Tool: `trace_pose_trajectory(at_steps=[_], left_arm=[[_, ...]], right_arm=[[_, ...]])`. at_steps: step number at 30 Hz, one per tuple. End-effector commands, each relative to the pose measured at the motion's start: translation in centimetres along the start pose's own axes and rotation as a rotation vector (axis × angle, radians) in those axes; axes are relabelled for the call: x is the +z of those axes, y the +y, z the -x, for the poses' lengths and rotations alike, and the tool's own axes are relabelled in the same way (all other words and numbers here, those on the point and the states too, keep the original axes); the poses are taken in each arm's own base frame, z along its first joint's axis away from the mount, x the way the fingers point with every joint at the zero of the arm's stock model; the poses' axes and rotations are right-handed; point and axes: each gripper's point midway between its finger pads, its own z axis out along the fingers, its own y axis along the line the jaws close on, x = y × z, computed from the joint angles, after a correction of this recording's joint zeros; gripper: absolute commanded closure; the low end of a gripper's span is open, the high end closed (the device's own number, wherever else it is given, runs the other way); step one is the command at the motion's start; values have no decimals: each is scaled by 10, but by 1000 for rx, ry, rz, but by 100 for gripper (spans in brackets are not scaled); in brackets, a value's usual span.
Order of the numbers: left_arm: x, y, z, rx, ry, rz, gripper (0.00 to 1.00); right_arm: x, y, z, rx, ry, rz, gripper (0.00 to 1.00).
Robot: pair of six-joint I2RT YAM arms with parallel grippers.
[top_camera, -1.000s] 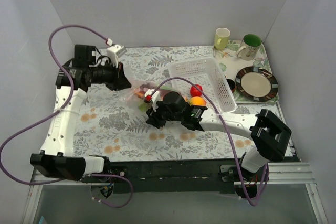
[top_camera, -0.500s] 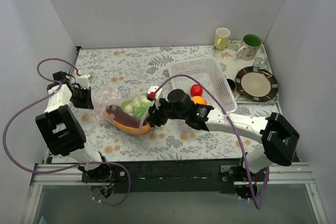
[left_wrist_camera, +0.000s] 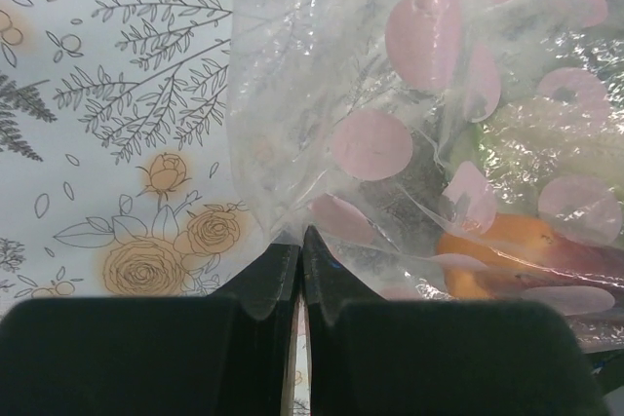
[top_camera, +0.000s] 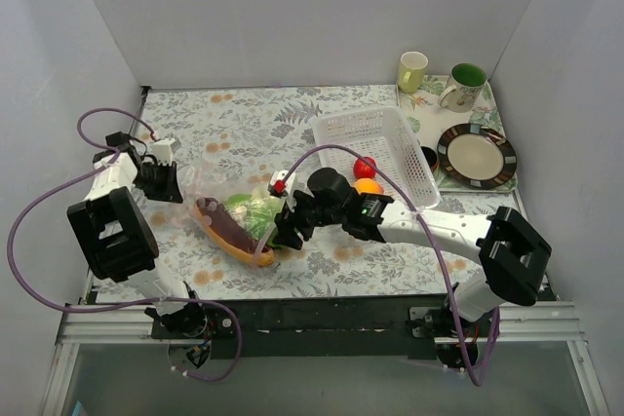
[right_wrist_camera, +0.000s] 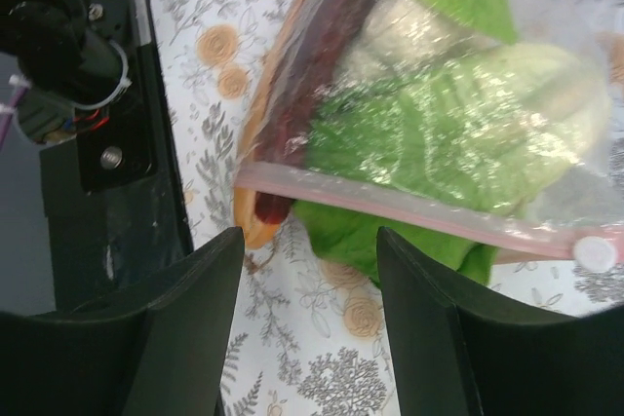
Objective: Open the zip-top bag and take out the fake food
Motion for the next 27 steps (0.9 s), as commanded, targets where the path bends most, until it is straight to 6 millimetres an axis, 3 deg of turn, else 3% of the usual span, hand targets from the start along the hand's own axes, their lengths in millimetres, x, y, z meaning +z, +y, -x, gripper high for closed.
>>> trace_pose_trajectory(at_steps=[1, 2, 6, 21, 24, 26, 27], left_arm=[[-7, -10, 1, 10, -29, -7, 100], [-6, -11, 0, 4, -28, -9, 100], [-2, -16, -7, -8, -17, -25, 100], [-4, -19, -13, 3, 3, -19, 100], [-2, -20, -15, 0, 8, -23, 100], [-1, -20, -16, -2, 10, -26, 100], [0, -20, -18, -4, 15, -25, 100]], right_arm=[[-1, 35, -12, -6, 71, 165, 36], [-2, 38, -23, 4, 91, 176, 36], [2, 39, -38, 27, 91, 176, 38], [44, 30, -27, 45, 40, 223, 39], [49, 30, -26, 54, 35, 235, 43], [52, 29, -26, 59, 36, 241, 51], [52, 29, -25, 60, 34, 246, 60]])
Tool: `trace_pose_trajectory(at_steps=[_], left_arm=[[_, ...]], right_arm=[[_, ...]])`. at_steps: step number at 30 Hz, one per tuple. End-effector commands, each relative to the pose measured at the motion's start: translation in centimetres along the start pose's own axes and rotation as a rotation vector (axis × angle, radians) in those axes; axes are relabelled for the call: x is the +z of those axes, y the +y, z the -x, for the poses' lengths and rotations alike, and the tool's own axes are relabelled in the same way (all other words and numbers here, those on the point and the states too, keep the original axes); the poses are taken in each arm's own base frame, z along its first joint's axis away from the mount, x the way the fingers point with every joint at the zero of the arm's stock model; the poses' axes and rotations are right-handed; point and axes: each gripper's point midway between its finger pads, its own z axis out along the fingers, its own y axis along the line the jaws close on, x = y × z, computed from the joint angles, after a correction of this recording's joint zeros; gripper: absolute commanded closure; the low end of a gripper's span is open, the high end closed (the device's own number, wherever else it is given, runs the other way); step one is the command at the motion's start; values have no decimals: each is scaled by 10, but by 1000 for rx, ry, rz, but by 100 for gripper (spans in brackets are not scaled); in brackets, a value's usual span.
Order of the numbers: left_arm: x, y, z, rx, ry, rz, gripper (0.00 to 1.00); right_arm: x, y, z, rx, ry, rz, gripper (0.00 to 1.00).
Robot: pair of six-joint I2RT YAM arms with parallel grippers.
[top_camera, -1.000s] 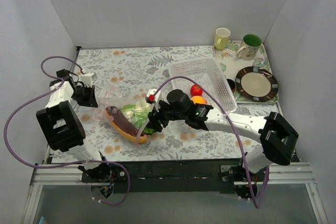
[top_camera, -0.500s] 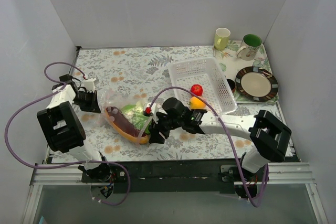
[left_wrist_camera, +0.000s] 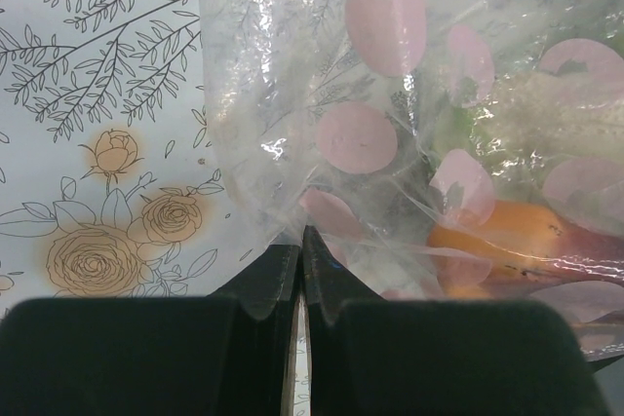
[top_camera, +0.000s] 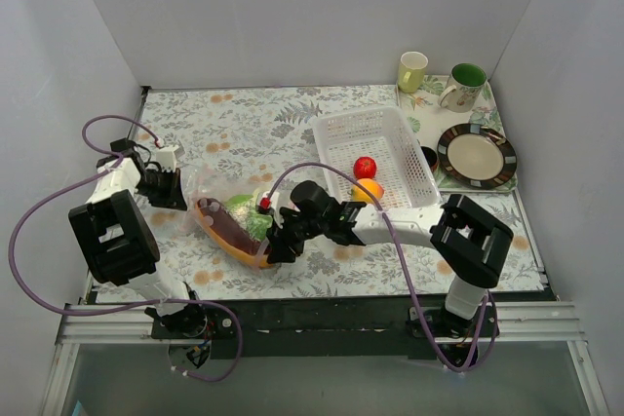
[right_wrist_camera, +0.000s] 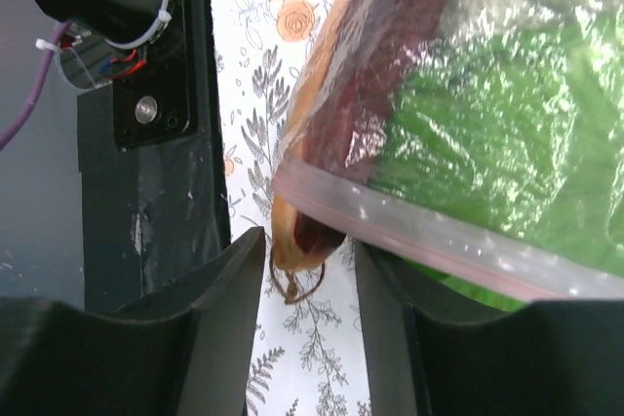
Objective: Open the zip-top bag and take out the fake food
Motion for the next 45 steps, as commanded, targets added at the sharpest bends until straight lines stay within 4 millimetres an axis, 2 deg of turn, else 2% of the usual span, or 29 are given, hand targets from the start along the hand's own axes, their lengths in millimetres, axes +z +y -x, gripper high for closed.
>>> trace_pose_trajectory(at_steps=[1, 2, 3, 5, 12, 16, 21, 22, 24, 29, 30, 32, 33, 35, 36, 40, 45], left_arm=[[-6, -5, -1, 26, -17, 11, 100], [-5, -4, -1, 32, -17, 16, 100], [-3, -4, -5, 30, -8, 17, 100], [-1, 0, -7, 38, -1, 35, 100], [13, 13, -21, 36, 35, 76, 100], [23, 20, -29, 42, 49, 90, 100], [31, 26, -37, 42, 61, 118, 100], [32, 28, -38, 43, 64, 118, 100], [33, 30, -36, 37, 64, 127, 100], [36, 32, -34, 23, 68, 119, 100], [36, 33, -32, 25, 64, 121, 100], [38, 34, -32, 18, 69, 119, 100], [38, 34, -30, 19, 67, 120, 100], [38, 35, -30, 15, 66, 118, 100], [38, 35, -30, 15, 66, 118, 100], [38, 34, -26, 13, 55, 110, 100], [40, 34, -25, 5, 55, 103, 100]], right_arm=[[6, 3, 35, -33, -88, 45, 65], [6, 3, 35, -33, -88, 45, 69], [6, 3, 35, -33, -85, 43, 82], [4, 2, 32, -31, -78, 37, 99], [-18, 5, 15, -11, -22, 0, 99], [-42, 12, 0, -3, 6, -46, 99], [-72, 17, -31, 35, 69, -112, 99], [-81, 22, -26, 24, 49, -119, 99], [-93, 22, -37, 40, 75, -152, 99], [-130, 28, -30, 16, 45, -242, 99], [-140, 31, -22, 3, 20, -257, 99], [-154, 28, -26, 7, 38, -312, 99], [-164, 31, -17, -6, 13, -331, 99], [-179, 30, -20, 1, 26, -382, 99], [-190, 35, -11, 1, -22, -392, 99], [-219, 41, 0, 27, -127, -459, 99], [-267, 34, 31, 11, -300, -631, 99]])
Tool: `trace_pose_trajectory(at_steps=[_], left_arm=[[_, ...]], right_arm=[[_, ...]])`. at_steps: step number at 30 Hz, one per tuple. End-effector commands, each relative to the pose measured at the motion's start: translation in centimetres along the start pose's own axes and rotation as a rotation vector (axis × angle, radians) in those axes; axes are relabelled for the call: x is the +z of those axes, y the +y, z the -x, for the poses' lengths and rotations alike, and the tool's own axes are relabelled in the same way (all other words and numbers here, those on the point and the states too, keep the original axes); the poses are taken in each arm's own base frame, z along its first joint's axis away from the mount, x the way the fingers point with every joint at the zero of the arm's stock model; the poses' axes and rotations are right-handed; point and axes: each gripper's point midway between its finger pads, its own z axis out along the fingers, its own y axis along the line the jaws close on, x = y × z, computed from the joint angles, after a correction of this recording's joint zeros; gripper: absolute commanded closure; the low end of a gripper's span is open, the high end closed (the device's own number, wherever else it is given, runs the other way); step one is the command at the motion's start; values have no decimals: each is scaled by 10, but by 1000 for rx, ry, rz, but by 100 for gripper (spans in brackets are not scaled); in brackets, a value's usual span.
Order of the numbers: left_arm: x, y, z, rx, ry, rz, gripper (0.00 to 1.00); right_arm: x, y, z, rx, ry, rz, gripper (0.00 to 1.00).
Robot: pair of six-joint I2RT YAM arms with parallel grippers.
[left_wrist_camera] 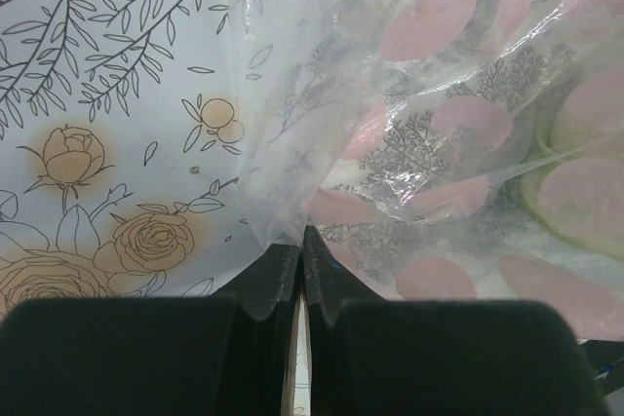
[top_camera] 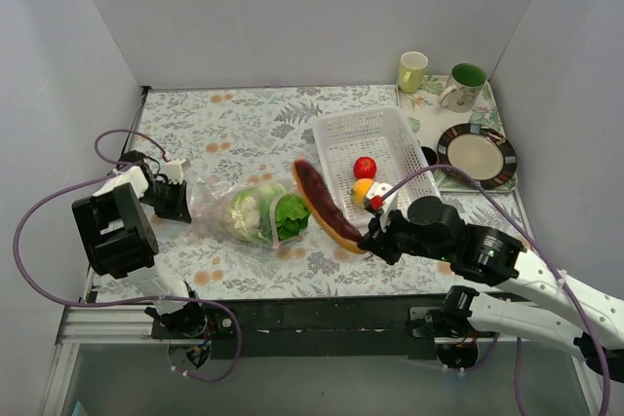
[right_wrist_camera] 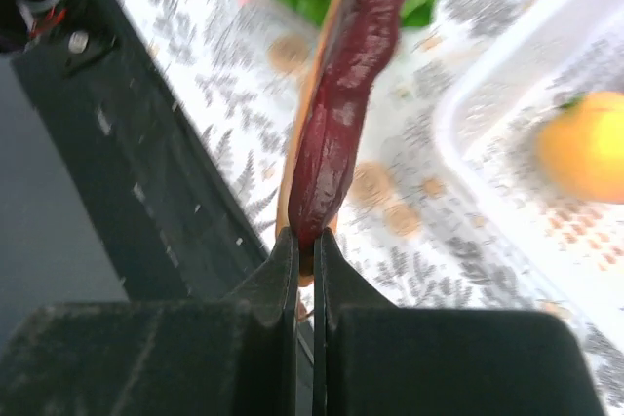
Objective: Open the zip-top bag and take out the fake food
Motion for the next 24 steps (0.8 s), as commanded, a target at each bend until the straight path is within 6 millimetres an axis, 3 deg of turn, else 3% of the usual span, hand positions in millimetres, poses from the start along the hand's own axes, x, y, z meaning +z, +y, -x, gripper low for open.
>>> trace_pose_trajectory(at_steps=[1, 5, 8, 11, 12, 13, 15, 16, 22, 24], left_arm=[[7, 19, 9, 35, -14, 62, 100], [4, 18, 10, 42, -21, 63, 100], [2, 15, 8, 47, -20, 57, 100], [0, 14, 8, 54, -25, 61, 100], [1, 13, 7, 54, -23, 58, 100], [0, 13, 7, 54, -24, 55, 100], [0, 12, 7, 50, -27, 52, 100], [-1, 11, 7, 50, -29, 50, 100], [-1, 10, 7, 46, -31, 50, 100], [-1, 10, 6, 48, -30, 51, 100]], right_arm=[[-37, -29, 63, 20, -236, -193, 99], [-54, -62, 95, -1, -316, -398, 99], [-51, -91, 102, -18, -302, -555, 99], [-34, -120, 99, 8, -247, -623, 99], [-22, -130, 91, 28, -201, -624, 99], [-24, -153, 89, 78, -207, -667, 99], [-6, -166, 76, 126, -166, -621, 99], [-8, -183, 72, 165, -171, -647, 99], [19, -203, 85, 232, -234, -533, 99], [31, -209, 79, 255, -200, -518, 99]])
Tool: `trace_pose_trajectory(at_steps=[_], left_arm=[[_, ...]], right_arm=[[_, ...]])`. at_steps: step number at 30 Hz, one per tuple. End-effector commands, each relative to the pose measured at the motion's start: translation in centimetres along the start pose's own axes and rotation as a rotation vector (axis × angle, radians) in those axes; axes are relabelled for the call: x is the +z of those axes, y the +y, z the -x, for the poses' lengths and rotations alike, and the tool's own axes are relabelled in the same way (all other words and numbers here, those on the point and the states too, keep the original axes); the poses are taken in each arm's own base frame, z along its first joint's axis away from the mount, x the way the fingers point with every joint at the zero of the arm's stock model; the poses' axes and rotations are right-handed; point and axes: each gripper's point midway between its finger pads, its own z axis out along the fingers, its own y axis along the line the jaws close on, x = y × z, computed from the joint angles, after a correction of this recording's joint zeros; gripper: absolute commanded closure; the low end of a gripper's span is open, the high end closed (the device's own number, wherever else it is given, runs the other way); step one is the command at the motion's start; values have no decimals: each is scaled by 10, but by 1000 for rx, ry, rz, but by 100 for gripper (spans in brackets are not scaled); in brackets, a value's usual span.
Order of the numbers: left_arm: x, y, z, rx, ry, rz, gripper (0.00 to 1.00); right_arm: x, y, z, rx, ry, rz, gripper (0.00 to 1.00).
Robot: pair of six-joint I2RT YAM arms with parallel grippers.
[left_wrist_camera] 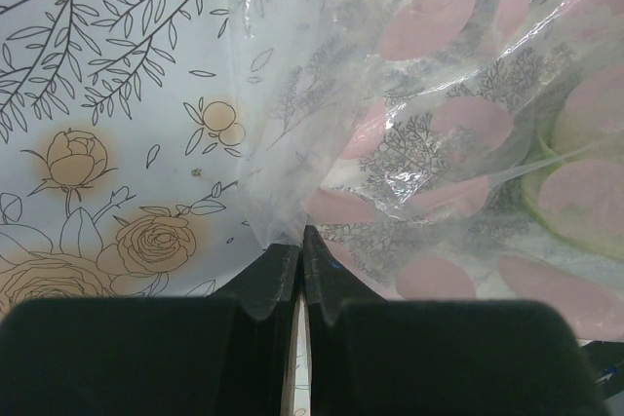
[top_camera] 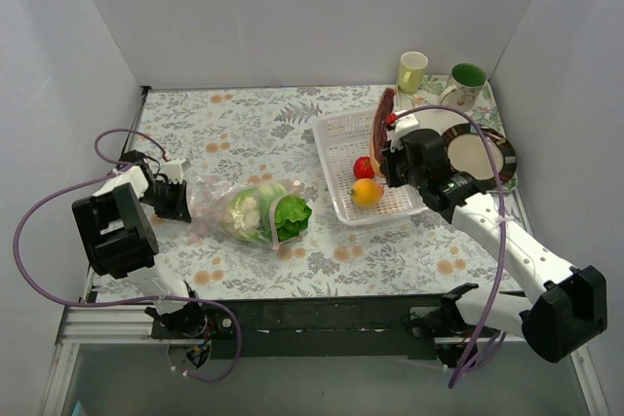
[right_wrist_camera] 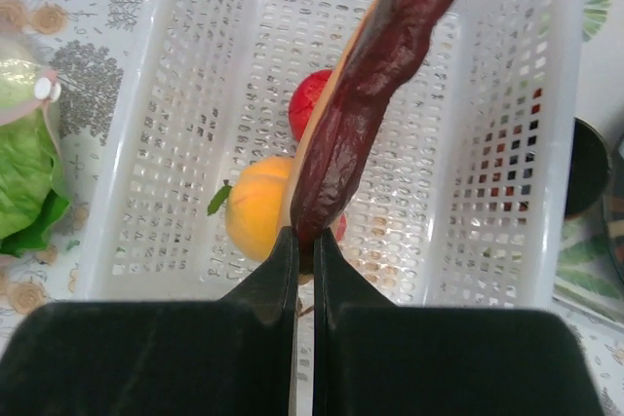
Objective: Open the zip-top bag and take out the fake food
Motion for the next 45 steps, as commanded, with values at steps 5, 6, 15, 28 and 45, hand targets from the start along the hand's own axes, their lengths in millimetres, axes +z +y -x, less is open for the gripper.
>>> trace_pose_trajectory(at_steps=[5, 6, 15, 28, 45], left_arm=[[-3, 9, 4, 53, -29, 57, 100], [-3, 9, 3, 52, -27, 57, 100], [2, 10, 1, 47, -17, 51, 100], [1, 12, 2, 37, -6, 57, 100], [-2, 11, 1, 43, -11, 62, 100]], right_arm=[[40, -5, 2, 4, 93, -12, 99], [45, -8, -12, -1, 147, -31, 99], [27, -35, -7, -9, 136, -197, 2], [-21, 196, 36, -242, -49, 589, 2], [28, 249, -17, -158, 107, 677, 2]])
